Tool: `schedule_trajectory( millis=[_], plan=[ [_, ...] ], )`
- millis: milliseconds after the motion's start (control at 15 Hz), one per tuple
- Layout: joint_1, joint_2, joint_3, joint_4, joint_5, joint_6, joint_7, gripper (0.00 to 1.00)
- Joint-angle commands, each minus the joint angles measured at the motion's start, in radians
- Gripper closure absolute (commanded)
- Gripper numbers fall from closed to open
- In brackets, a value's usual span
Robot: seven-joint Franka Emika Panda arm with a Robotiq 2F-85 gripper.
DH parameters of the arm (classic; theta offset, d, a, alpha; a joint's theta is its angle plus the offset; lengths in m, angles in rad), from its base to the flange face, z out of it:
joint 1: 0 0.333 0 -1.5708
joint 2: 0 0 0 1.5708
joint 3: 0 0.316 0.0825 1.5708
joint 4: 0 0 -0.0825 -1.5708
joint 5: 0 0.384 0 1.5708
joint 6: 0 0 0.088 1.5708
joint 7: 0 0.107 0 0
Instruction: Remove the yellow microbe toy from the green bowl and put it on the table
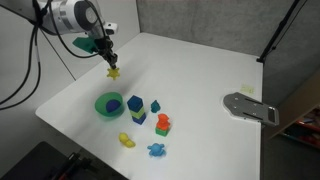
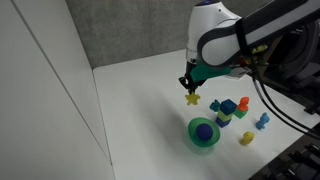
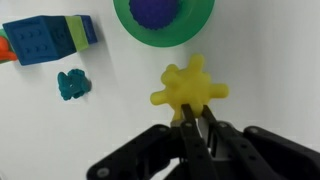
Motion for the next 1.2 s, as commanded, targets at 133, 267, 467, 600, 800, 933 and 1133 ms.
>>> schedule_trajectory(
  millis=[133,267,467,600,800,933,1133],
  plan=[
    [-0.02,0.123,-0.016,0.147,0.008,-0.016,0.04,0.96],
    [-0.028,0.161,-0.018,0.171,0.014,-0.006,0.039,0.96],
    [-0.038,0.223,-0.017,0.194,0.02,0.008,0.024,0.96],
    [-0.042,0.262,-0.016,0.203,0.023,0.019,0.013,0.96],
    [-0.046,0.319,-0.018,0.214,0.026,0.028,0.004,0.96],
    [-0.048,0.348,-0.021,0.224,0.03,0.026,0.001,0.96],
    [-0.05,0.372,-0.022,0.236,0.036,0.016,-0.003,0.92]
  ],
)
